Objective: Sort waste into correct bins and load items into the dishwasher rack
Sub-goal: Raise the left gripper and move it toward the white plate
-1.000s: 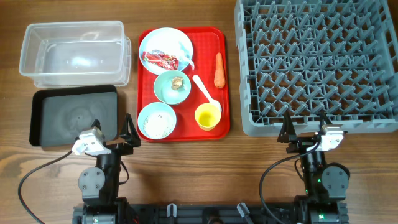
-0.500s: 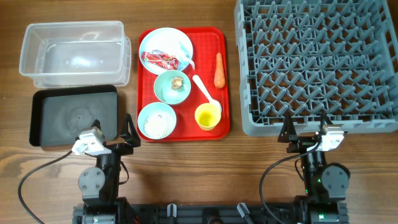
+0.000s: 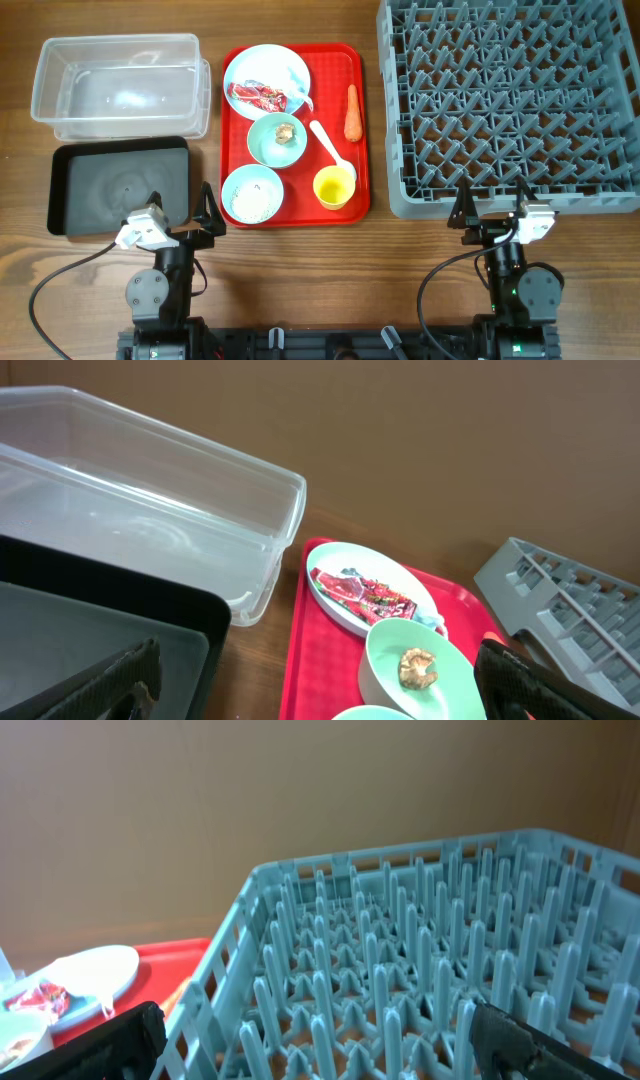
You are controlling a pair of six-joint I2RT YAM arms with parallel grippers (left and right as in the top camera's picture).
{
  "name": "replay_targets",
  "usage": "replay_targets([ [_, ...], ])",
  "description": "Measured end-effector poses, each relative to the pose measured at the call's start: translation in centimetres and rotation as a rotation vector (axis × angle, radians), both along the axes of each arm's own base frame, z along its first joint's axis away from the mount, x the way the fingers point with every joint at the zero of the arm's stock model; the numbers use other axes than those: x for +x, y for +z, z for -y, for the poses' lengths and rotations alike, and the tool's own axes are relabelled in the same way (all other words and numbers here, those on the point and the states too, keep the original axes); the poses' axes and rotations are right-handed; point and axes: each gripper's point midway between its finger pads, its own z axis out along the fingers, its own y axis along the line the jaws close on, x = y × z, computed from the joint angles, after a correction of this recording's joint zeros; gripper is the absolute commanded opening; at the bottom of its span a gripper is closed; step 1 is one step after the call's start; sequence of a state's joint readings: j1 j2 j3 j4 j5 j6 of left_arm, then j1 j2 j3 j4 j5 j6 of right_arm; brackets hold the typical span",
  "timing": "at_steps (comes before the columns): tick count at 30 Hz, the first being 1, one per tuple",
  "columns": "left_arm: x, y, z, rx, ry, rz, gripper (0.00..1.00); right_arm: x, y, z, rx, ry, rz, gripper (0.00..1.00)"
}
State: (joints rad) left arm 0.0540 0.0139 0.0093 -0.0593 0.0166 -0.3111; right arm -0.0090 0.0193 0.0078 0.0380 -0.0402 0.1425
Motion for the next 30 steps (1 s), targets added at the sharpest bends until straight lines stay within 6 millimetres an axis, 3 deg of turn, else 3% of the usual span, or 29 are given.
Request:
replay_targets([
  [6, 0.0, 0.5, 0.3, 0.0, -0.019, 0.022, 1.0, -0.2, 2.4, -0.5, -0.003, 0.032, 0.099, 1.0],
  [12, 0.0, 1.0, 1.3, 0.041, -0.075, 0.028, 1.0, -0.4, 2.9, -1.7, -0.035, 0.097, 0.119, 1.0],
  [19, -0.1, 4.8, 2.0, 0.139, -0.125, 0.019, 1.0, -0.7, 4.1, -2.9, -0.085, 0.163, 0.135, 1.0],
  [24, 1.4, 6.7, 2.8, 0.172, -0.188, -0.064, 1.0, -0.6, 6.0, -3.3, -0.097, 0.184, 0.124, 1.0],
  [30, 4.0, 9.0, 3.7, 0.148, -0.265, -0.236, 1.0, 0.2, 8.2, -4.1, -0.124, 0.243, -0.008, 1.0],
])
